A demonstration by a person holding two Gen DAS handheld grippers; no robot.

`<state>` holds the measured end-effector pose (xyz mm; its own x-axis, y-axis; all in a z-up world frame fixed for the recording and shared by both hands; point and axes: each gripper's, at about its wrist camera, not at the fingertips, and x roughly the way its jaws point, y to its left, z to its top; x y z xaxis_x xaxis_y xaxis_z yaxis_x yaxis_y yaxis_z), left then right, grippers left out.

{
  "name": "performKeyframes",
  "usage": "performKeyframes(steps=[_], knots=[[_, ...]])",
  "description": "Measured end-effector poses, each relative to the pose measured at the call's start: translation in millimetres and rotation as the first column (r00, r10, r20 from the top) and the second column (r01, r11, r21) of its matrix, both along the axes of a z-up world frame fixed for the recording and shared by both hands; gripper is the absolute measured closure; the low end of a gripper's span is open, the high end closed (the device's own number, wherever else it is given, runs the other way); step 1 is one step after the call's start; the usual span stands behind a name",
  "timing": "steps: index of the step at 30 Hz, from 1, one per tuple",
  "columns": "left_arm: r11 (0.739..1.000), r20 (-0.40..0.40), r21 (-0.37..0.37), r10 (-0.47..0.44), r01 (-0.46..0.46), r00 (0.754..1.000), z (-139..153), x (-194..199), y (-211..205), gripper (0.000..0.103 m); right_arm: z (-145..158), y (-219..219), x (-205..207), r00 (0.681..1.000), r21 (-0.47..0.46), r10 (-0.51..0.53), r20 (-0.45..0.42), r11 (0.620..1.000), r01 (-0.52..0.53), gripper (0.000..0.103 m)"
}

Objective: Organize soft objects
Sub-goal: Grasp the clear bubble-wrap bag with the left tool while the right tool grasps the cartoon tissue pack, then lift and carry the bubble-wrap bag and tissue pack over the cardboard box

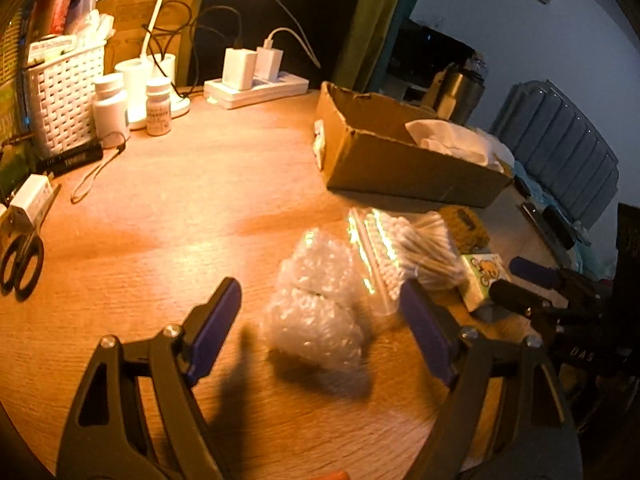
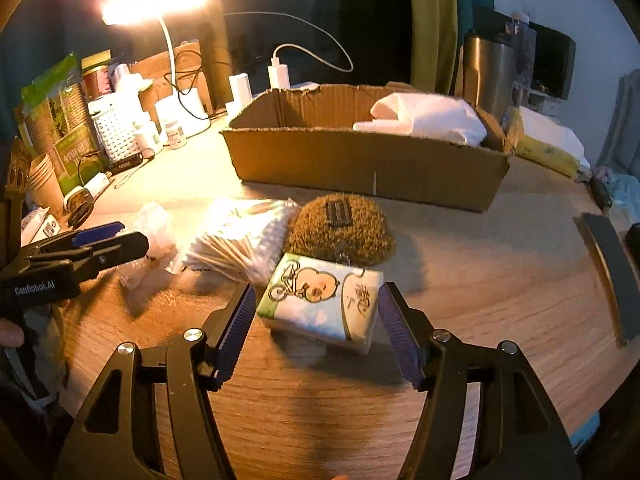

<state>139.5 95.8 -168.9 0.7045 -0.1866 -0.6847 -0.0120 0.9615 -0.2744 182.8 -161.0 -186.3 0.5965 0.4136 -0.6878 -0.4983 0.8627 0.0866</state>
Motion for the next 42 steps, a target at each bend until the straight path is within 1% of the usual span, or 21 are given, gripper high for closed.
performKeyframes(steps=[2, 4, 6, 10, 12, 14, 16, 20, 23, 30, 33, 42], knots=[[1.000, -0.006, -0.004, -0.004, 0.003, 1.000, -1.4, 0.9, 0.3, 0.020, -1.8, -0.1, -0.1, 1.000, 0.002, -0.001, -0.005, 1.000, 0.001, 0.035], [1.000, -0.011, -0.002, -0.003, 0.003, 1.000, -2.3, 1.6, 0.1, 0.020, -1.8, -0.7, 0.6, 1.000, 0.013, 0.004, -0.007, 1.000, -0.004, 0.031], [1.000, -0.021, -0.003, -0.005, 0.005, 1.000, -3.4, 2.9, -0.1, 0.020, -2.3, -1.0, 2.4, 1.000, 0.023, 0.004, -0.013, 1.000, -0.004, 0.029], [1.000, -0.039, -0.017, -0.021, 0.020, 0.999, -6.6, 5.4, 0.4, 0.021, -7.5, -0.3, 7.1, 1.000, 0.015, -0.004, -0.031, 1.000, 0.004, 0.028], [1.000, -0.054, -0.011, -0.025, 0.024, 0.998, -8.6, 7.4, 0.1, 0.022, -9.6, 0.1, 9.4, 0.999, 0.011, -0.006, -0.038, 1.000, 0.007, 0.028], [0.999, -0.069, 0.014, -0.034, 0.035, 0.997, -10.2, 9.5, -2.3, 0.033, -10.4, 0.4, 11.6, 0.999, 0.016, -0.003, -0.044, 1.000, 0.004, 0.028], [0.998, -0.082, 0.031, -0.046, 0.048, 0.996, -11.5, 11.1, -5.0, 0.038, -11.8, 1.2, 13.5, 0.999, 0.011, 0.002, -0.049, 1.000, -0.001, 0.028], [0.995, -0.095, 0.076, -0.055, 0.062, 0.994, -12.5, 13.7, -8.9, 0.052, -15.2, 1.6, 15.0, 0.998, 0.003, 0.019, -0.064, 1.000, -0.019, 0.029], [0.992, -0.099, 0.100, -0.062, 0.072, 0.993, -12.5, 14.2, -11.3, 0.057, -15.9, -0.9, 16.1, 0.997, 0.012, 0.030, -0.072, 0.999, -0.029, 0.029], [0.986, -0.083, 0.127, -0.099, 0.109, 0.992, -9.3, 12.2, -20.5, 0.058, -6.7, -9.5, 17.0, 0.998, 0.029, 0.038, -0.048, 0.999, -0.037, 0.030], [0.986, -0.083, 0.111, -0.114, 0.123, 0.990, -6.0, 10.9, -23.2, 0.058, -0.2, -14.8, 18.5, 0.999, 0.043, 0.031, -0.034, 0.999, -0.030, 0.030], [0.988, -0.011, 0.096, -0.122, 0.122, 0.992, 26.9, 11.8, -29.5, 0.058, 18.1, -26.2, 21.7, 1.000, 0.068, 0.024, 0.001, 0.997, -0.024, 0.030]])
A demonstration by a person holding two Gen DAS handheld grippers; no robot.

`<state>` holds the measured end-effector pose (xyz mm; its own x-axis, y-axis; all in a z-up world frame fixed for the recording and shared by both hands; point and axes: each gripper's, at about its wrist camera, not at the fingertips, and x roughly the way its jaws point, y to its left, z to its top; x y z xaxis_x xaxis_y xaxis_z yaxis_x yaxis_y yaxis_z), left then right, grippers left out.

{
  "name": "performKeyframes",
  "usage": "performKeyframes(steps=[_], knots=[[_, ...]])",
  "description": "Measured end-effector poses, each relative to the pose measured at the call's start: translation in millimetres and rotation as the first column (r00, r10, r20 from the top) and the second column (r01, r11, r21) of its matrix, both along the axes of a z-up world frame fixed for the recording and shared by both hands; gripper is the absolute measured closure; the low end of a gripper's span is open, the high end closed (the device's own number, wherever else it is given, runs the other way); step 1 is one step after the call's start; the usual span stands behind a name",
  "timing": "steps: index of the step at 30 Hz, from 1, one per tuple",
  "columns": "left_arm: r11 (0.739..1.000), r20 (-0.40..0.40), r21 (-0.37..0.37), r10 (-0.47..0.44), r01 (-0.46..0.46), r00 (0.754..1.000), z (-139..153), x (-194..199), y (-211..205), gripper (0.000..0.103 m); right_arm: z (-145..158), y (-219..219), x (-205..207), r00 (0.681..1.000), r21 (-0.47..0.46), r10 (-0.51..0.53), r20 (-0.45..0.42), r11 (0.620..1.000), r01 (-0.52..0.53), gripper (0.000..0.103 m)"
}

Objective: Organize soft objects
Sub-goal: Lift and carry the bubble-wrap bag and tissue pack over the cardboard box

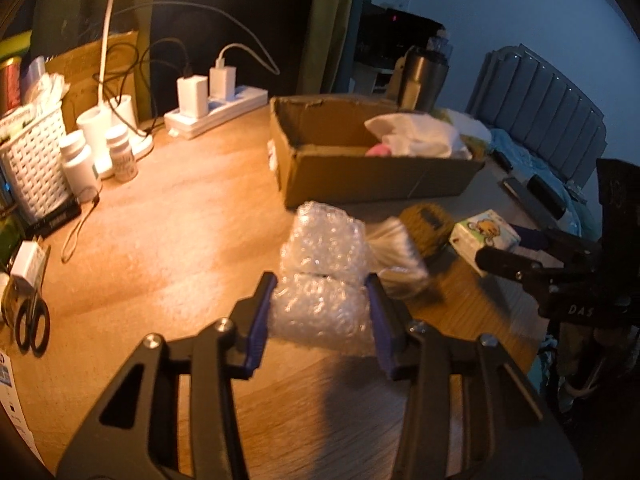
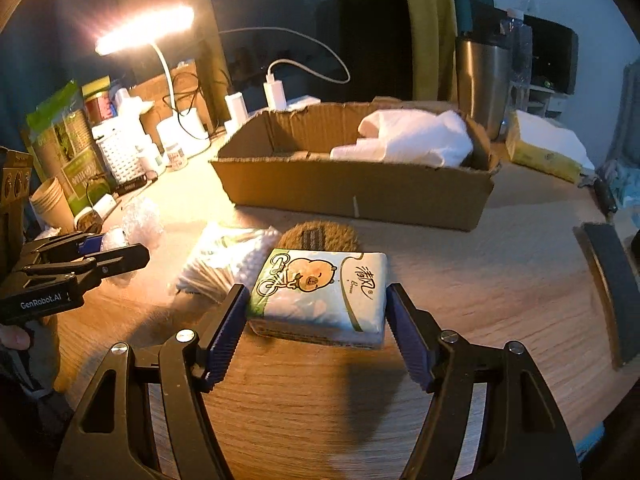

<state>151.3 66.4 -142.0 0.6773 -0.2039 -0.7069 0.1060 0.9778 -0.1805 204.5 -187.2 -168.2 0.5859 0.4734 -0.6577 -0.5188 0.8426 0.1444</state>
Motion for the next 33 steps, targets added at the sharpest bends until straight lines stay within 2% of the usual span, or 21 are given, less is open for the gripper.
performKeyframes(steps=[16, 33], knots=[[1.000, 0.039, -0.005, -0.020, 0.021, 0.999, 31.6, 26.2, -10.8, 0.058, 26.4, -13.6, 23.2, 0.999, 0.037, -0.012, 0.031, 0.999, 0.011, 0.030], [1.000, 0.058, -0.003, -0.009, 0.009, 0.998, 49.4, 62.5, -18.2, 0.058, 49.3, -23.8, 53.1, 0.998, 0.053, -0.007, 0.062, 0.999, 0.004, 0.030]])
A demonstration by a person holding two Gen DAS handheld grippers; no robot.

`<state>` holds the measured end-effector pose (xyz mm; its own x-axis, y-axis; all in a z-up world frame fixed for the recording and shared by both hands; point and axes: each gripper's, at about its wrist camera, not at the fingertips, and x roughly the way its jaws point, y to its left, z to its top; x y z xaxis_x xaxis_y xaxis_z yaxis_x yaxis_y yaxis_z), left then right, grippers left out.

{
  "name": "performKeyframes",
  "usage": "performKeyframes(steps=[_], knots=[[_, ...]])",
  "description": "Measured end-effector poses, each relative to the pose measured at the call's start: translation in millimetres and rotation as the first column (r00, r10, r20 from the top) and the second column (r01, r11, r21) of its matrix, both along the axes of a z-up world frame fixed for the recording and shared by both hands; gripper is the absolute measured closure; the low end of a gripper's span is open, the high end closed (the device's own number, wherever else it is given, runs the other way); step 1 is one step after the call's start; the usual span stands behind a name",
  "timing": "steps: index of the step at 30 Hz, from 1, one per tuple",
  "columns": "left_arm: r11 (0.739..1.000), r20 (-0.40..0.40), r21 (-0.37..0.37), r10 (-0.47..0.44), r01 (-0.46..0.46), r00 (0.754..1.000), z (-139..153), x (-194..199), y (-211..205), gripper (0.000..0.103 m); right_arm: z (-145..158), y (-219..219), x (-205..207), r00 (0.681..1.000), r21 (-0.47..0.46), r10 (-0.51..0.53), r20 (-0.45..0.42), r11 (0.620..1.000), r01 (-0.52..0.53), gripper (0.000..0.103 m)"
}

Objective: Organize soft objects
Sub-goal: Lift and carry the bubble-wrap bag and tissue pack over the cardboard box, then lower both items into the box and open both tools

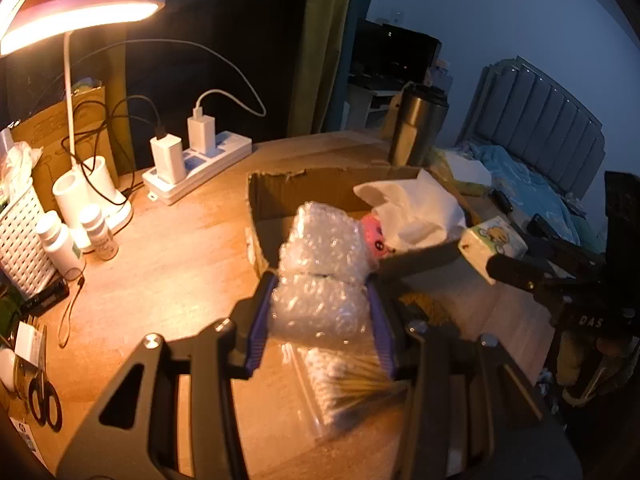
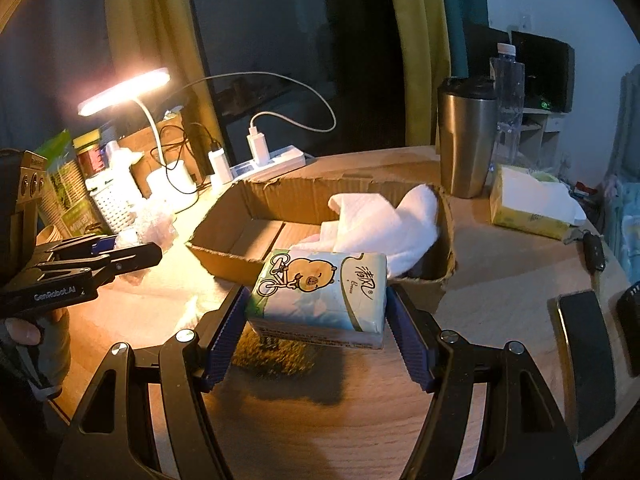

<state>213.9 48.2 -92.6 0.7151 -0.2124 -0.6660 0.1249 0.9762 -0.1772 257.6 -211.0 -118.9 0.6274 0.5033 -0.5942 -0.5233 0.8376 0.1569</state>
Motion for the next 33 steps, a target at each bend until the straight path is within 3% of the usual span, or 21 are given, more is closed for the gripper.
performKeyframes(steps=[16, 28, 33], knots=[[1.000, -0.002, 0.006, 0.029, -0.029, 1.000, 0.7, 45.4, -10.9, 0.058, 4.7, -18.1, 29.4, 1.000, 0.017, -0.012, 0.001, 1.000, 0.012, 0.030], [0.998, -0.052, 0.046, 0.054, -0.051, 0.997, -18.7, 78.4, -14.2, 0.056, 0.9, -16.5, 45.4, 1.000, 0.023, -0.014, -0.016, 1.000, 0.015, 0.030], [0.996, -0.086, 0.045, 0.076, -0.072, 0.993, -26.3, 85.1, -10.0, 0.051, 2.0, -8.3, 51.3, 1.000, 0.014, -0.006, -0.017, 1.000, 0.006, 0.030]])
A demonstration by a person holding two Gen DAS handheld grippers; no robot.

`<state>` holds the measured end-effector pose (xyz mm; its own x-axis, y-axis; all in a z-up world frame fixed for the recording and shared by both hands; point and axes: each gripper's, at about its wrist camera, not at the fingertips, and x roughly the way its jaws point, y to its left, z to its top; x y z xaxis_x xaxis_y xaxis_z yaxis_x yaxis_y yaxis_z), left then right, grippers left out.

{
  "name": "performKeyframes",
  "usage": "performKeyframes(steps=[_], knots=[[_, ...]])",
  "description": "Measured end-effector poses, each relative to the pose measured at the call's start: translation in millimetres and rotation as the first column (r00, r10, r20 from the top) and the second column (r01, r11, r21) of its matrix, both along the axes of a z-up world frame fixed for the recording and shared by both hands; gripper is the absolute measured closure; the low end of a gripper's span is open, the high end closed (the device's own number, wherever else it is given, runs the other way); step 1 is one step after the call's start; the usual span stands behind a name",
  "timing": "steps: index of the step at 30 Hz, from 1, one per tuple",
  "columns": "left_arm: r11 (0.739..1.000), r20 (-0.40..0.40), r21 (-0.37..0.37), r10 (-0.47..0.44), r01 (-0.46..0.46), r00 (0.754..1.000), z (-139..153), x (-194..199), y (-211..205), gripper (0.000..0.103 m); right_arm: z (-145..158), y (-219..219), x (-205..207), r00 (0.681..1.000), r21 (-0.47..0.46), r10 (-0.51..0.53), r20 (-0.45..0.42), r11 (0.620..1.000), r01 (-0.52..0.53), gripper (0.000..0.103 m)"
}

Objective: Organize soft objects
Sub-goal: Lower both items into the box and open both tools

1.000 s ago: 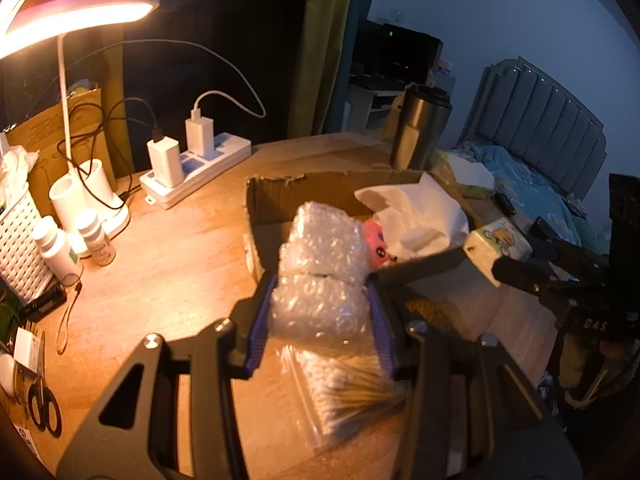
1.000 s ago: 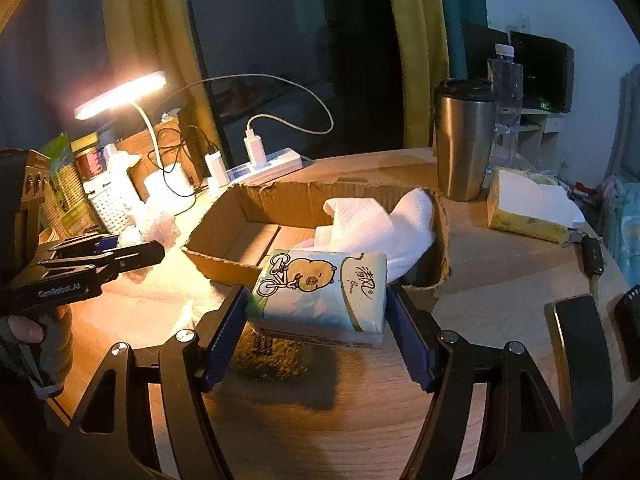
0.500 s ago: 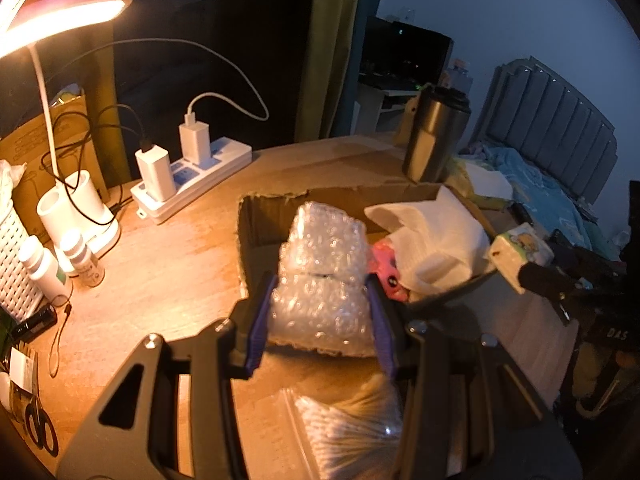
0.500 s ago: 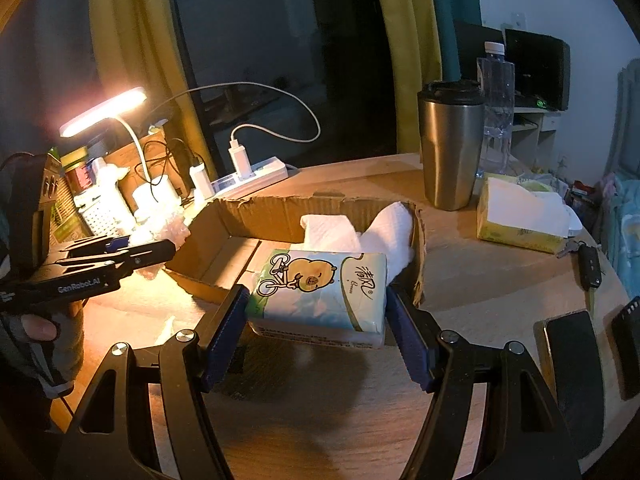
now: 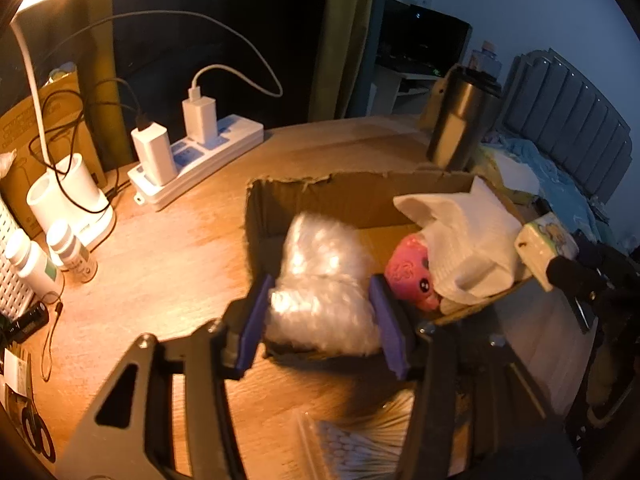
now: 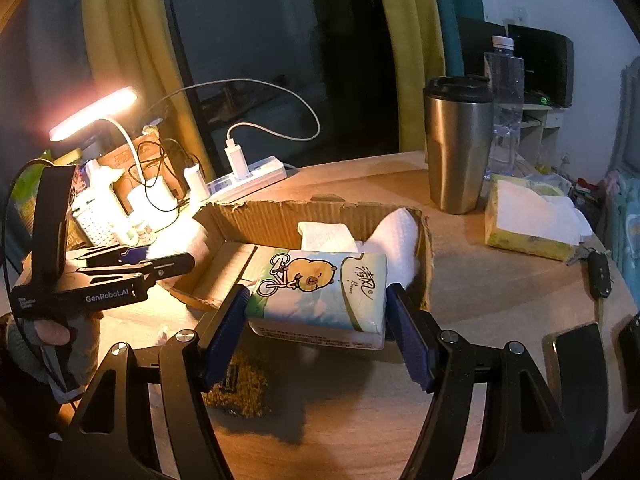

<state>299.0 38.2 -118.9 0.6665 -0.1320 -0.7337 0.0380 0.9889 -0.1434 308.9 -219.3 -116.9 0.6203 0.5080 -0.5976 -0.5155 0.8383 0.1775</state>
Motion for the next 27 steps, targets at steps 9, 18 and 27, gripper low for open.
performKeyframes(steps=[9, 18, 27], knots=[[0.999, 0.024, -0.038, -0.008, 0.009, 1.000, 2.2, -6.9, 11.7, 0.050, 2.2, 35.3, 4.3, 0.999, -0.026, 0.052, -0.001, 0.998, -0.052, 0.030], [0.997, 0.050, -0.074, 0.011, -0.007, 0.999, 3.8, -19.1, 34.3, 0.050, 2.3, 74.8, 7.3, 0.995, -0.053, 0.100, -0.008, 0.994, -0.100, 0.030], [0.996, 0.004, -0.093, -0.005, 0.006, 1.000, -15.1, -14.0, 43.4, 0.049, -6.9, 102.7, 12.7, 0.992, -0.086, 0.116, -0.042, 0.989, -0.119, 0.030]])
